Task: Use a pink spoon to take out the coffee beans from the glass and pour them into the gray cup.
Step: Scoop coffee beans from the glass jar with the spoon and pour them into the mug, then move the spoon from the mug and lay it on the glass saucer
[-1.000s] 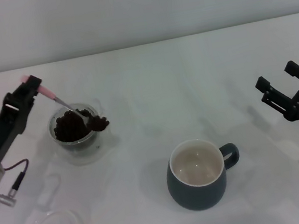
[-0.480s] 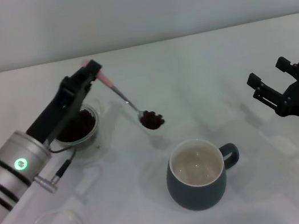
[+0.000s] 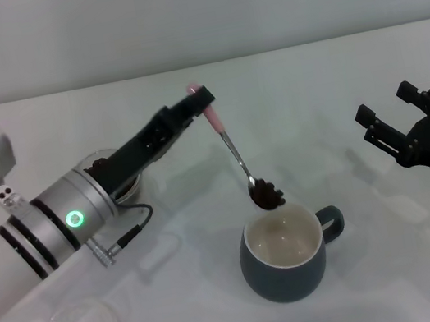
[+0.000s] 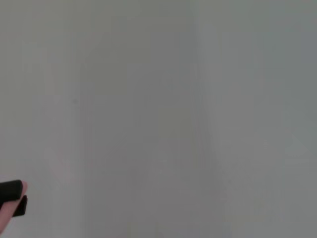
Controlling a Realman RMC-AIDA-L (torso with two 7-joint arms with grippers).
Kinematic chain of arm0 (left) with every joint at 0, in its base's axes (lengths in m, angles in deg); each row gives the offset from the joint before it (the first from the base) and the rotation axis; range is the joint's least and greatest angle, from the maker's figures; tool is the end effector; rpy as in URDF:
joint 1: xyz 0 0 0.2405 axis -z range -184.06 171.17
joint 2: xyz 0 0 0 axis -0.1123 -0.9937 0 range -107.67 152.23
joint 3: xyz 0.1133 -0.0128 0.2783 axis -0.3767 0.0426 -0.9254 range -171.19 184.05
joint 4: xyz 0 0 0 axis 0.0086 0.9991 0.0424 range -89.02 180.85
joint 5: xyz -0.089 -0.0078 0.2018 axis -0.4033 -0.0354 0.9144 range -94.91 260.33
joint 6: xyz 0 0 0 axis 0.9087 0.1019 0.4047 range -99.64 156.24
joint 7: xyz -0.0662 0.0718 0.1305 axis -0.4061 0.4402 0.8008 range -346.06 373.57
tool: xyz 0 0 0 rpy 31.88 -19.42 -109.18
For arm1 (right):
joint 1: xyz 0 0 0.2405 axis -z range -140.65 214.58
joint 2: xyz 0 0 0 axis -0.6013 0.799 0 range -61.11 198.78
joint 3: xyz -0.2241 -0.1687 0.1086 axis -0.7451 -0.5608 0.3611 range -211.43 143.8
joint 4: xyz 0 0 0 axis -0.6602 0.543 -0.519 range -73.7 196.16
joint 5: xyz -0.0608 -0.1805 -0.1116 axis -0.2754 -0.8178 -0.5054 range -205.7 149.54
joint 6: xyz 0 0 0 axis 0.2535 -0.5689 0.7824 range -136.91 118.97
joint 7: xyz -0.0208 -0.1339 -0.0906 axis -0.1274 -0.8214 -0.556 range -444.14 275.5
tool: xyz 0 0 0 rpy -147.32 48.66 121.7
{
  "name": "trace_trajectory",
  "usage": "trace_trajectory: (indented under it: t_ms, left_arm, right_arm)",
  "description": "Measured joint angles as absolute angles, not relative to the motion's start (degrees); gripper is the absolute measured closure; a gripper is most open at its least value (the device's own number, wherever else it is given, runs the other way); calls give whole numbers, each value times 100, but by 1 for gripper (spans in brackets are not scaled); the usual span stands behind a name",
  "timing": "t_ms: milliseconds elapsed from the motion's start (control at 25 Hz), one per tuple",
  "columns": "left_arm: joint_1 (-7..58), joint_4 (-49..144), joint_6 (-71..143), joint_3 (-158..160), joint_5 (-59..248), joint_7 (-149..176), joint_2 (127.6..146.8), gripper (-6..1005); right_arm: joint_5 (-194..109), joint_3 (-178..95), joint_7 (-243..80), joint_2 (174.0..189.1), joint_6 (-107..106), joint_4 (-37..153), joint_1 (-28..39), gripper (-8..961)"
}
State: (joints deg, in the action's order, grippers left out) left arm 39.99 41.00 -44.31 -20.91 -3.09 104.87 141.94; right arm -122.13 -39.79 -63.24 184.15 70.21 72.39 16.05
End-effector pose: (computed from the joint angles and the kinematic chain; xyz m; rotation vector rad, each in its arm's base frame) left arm -0.2171 0.4053 -0.1292 -2.1940 -1.5924 -1.3495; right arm 0.3756 0.3069 -0.0613 -1.8166 0.6462 0.8812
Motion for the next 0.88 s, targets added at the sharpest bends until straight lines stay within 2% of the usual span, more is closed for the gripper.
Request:
trace_trajectory:
  t_ms: [880]
  left_arm:
    - [4305, 4636, -5072, -2100, 874, 12405, 14184, 866]
  right_arm:
    - [-12212, -4023, -6305, 18415, 7022, 7340, 1706, 101]
